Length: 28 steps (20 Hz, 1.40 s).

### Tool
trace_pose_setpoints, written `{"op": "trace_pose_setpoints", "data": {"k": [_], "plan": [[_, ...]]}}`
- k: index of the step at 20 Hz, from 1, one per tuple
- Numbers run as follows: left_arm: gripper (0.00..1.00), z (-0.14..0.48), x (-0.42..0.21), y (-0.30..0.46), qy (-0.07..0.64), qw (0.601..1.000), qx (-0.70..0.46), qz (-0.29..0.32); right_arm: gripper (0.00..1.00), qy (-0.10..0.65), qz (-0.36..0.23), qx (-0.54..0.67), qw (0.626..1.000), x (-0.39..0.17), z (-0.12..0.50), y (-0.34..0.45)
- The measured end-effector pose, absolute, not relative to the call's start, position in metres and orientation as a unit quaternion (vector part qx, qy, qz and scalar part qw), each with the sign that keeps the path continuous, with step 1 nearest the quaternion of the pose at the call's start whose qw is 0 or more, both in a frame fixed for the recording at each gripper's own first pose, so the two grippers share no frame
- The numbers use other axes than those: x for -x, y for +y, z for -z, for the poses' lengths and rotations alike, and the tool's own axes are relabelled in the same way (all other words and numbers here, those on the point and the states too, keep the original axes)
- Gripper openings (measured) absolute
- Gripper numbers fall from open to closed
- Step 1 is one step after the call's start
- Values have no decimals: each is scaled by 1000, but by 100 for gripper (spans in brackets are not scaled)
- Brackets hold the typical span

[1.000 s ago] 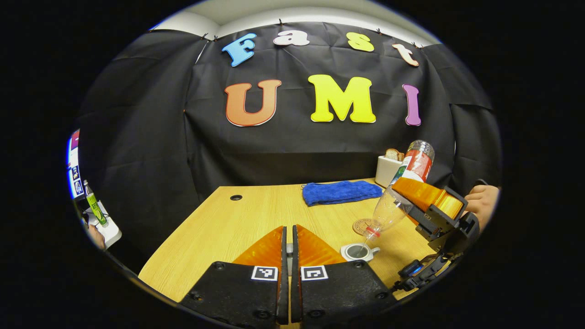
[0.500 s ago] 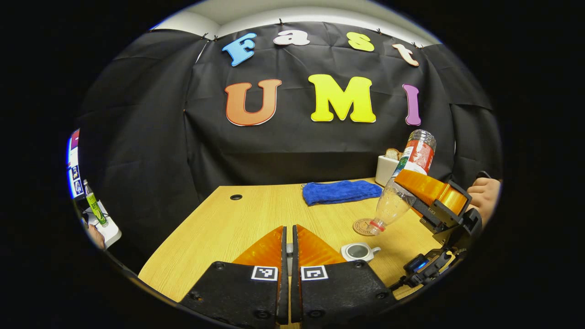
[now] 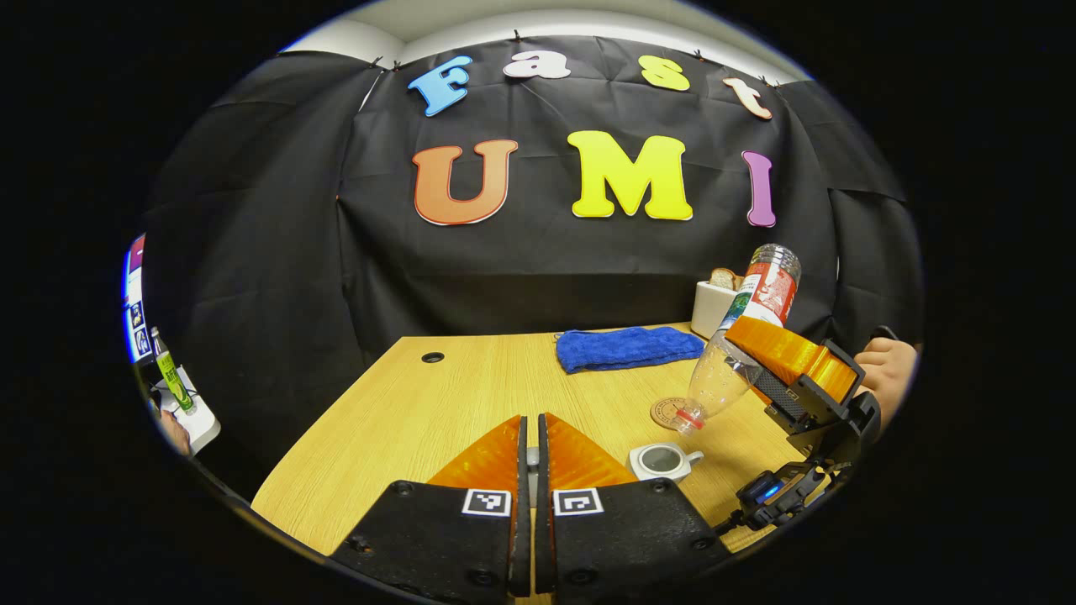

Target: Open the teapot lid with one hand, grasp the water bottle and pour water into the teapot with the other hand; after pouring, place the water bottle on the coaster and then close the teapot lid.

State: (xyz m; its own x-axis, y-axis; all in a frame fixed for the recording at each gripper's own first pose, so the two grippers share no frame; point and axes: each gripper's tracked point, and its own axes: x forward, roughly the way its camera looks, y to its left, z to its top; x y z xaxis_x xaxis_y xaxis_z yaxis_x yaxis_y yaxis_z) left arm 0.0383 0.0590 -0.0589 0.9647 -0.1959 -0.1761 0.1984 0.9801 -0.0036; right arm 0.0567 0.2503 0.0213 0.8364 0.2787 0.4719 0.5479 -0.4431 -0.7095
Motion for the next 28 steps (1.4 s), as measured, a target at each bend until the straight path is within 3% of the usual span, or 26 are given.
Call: {"op": "trace_pose_setpoints", "data": {"k": [5,8,10,14,18,28], "plan": [[4,61,-39,61,89,991,-4,99,74,-224,140,771,580,-71,-22,218],[5,60,-40,57,85,990,3,109,74,-222,113,667,702,-74,-24,200],[5,60,-41,54,87,990,7,111,76,-216,101,601,763,-74,-32,185],[5,65,-41,49,92,989,8,117,75,-209,85,489,843,-79,-53,170],[5,64,-42,47,91,989,4,118,74,-188,59,394,898,-92,-61,164],[5,60,-40,42,81,990,-3,119,76,-70,-50,143,986,-134,-37,177]]}}
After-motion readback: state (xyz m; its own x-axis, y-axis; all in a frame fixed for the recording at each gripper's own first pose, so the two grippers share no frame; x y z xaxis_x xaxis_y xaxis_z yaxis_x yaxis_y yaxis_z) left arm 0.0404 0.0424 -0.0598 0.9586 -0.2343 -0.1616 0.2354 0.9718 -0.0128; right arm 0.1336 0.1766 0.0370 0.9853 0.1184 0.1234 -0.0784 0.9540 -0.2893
